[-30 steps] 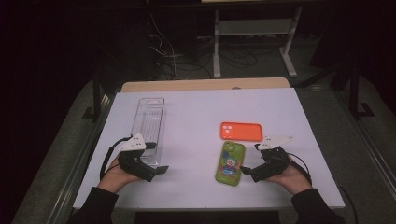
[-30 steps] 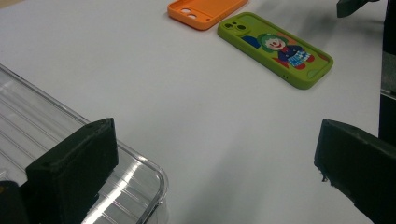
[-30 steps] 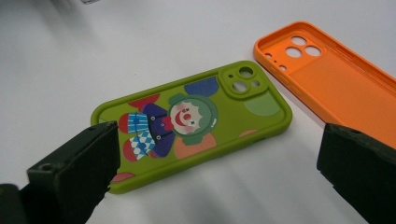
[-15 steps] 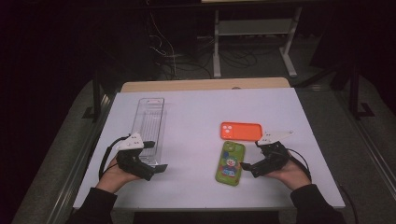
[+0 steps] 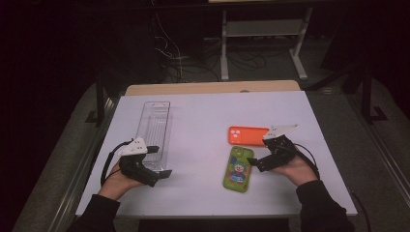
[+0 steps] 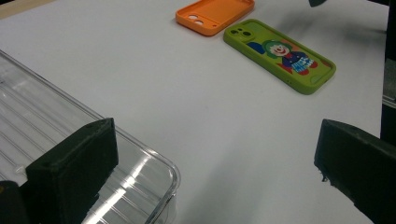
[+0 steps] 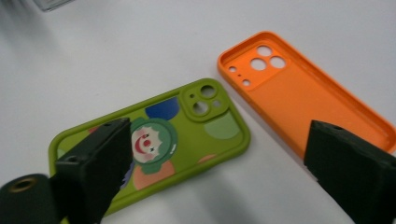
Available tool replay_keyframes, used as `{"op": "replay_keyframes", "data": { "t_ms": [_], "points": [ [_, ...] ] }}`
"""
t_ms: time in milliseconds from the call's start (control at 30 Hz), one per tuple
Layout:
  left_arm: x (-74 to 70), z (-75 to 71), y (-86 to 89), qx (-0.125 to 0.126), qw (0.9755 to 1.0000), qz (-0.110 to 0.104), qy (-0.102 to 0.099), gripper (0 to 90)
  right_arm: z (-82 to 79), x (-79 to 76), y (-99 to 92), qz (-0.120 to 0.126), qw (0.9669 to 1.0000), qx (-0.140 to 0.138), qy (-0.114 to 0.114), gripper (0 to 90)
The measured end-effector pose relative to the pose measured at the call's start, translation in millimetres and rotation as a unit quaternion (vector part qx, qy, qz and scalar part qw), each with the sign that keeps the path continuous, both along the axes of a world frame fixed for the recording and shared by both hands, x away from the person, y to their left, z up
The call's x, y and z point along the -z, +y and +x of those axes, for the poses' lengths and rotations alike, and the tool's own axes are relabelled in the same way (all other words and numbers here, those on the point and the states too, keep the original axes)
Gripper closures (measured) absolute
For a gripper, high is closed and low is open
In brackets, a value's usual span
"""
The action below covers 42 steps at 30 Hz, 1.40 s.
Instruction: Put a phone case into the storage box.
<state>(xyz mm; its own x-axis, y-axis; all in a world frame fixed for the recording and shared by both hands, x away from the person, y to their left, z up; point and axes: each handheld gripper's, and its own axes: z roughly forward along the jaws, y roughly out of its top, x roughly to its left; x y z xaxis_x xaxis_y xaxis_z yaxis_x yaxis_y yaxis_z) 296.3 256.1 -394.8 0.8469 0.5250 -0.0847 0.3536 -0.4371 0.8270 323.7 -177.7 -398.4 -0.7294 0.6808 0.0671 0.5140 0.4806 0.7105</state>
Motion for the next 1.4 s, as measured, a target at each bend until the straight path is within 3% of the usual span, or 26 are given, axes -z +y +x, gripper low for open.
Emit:
{"op": "replay_keyframes", "data": {
  "t_ms": [233, 633, 800, 1000, 1200, 1400],
  "points": [
    [0.2, -0.6, -0.6, -0.003, 1.0, -0.006, 0.002, 0.0, 11.8, -6.5, 0.1, -0.008, 0.9999, 0.015, 0.001, 19.6],
    [-0.2, -0.7, 0.7, -0.004, 1.0, -0.005, -0.001, 0.0, 49.5, -7.0, -7.0, -0.03, 0.9982, 0.048, 0.02, 49.4],
    [-0.5, -0.7, 0.8, -0.003, 1.0, -0.005, -0.003, 0.0, 63.9, -8.7, -11.5, -0.034, 0.9977, 0.056, 0.018, 59.3],
    [-0.7, -0.7, 0.8, -0.005, 1.0, -0.003, -0.005, 0.0, 80.6, -11.7, -14.2, -0.052, 0.9952, 0.078, 0.028, 71.5],
    [-0.8, -1.4, -0.9, -0.004, 1.0, -0.002, -0.007, 0.0, 98.8, -5.9, -15.5, -0.072, 0.9936, 0.08, 0.037, 84.1],
    [-0.7, -1.7, -1.3, -0.004, 1.0, -0.003, -0.006, 0.0, 112.9, 1.5, -18.0, -0.088, 0.9906, 0.09, 0.053, 87.8]
  ]
}}
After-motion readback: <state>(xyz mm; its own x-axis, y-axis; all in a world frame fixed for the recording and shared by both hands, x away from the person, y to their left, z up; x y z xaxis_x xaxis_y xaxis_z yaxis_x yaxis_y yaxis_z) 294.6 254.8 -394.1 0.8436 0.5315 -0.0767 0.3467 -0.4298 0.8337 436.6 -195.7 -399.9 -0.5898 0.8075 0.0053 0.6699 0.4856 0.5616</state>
